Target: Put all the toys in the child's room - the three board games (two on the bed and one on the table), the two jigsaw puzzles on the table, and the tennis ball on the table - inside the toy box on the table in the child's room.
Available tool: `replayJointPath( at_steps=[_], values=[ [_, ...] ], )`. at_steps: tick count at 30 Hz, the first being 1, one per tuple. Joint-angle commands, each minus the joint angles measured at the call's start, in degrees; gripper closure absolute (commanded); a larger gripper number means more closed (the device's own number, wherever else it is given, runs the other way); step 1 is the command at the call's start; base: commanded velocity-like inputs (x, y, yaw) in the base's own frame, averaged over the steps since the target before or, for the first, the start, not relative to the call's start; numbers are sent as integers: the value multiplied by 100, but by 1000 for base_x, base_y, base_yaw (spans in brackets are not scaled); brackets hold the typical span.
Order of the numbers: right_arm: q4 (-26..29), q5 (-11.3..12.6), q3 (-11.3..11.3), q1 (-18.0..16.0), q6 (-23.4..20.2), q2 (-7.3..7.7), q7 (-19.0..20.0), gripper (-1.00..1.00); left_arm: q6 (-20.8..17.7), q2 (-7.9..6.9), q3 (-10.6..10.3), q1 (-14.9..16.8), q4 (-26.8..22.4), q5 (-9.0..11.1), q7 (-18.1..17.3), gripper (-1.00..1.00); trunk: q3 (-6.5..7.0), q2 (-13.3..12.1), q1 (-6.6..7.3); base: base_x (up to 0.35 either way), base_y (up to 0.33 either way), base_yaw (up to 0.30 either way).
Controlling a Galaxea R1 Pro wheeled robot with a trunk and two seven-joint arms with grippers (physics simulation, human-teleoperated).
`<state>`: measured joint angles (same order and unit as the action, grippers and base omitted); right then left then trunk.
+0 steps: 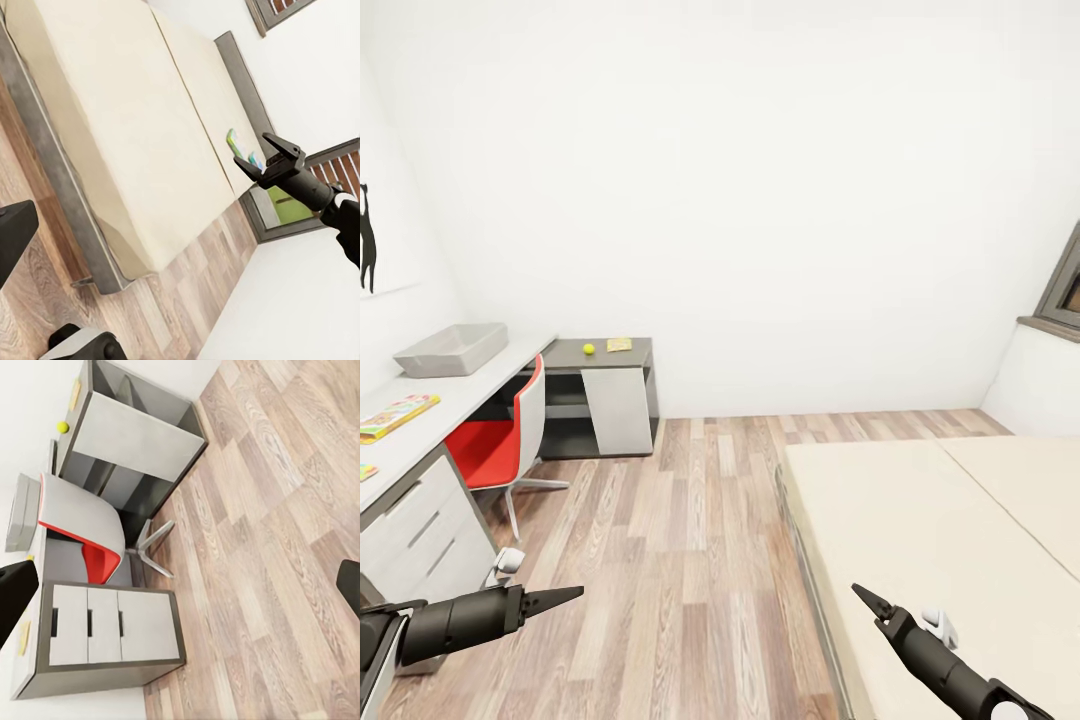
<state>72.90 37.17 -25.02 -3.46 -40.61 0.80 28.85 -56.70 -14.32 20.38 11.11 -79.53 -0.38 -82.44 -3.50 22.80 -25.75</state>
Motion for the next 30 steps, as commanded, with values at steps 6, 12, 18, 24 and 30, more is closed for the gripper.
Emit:
replayJointPath(
  at_steps=[6,12,18,24,30],
  values=[
    [0,18,-12,-6,-43,-1,7,-100,-60,0,1,5,-1,-6,-26,-100,-13,12,-3,-28,-19,0],
    [0,14,-12,-6,-43,-1,7,-100,-60,0,3,5,-1,-6,-26,-100,-13,12,-3,-7,-5,0],
    [3,11,-11,-6,-43,-1,7,-100,-60,0,5,5,-1,-6,-26,-100,-13,12,-3,-2,-1,0],
    [5,11,-11,-6,-43,-1,7,-100,-60,0,6,5,-1,-6,-26,-100,-13,12,-3,0,0,0],
    [5,11,-11,-6,-43,-1,7,-100,-60,0,3,5,-1,-6,-26,-100,-13,12,-3,0,0,0]
  ],
)
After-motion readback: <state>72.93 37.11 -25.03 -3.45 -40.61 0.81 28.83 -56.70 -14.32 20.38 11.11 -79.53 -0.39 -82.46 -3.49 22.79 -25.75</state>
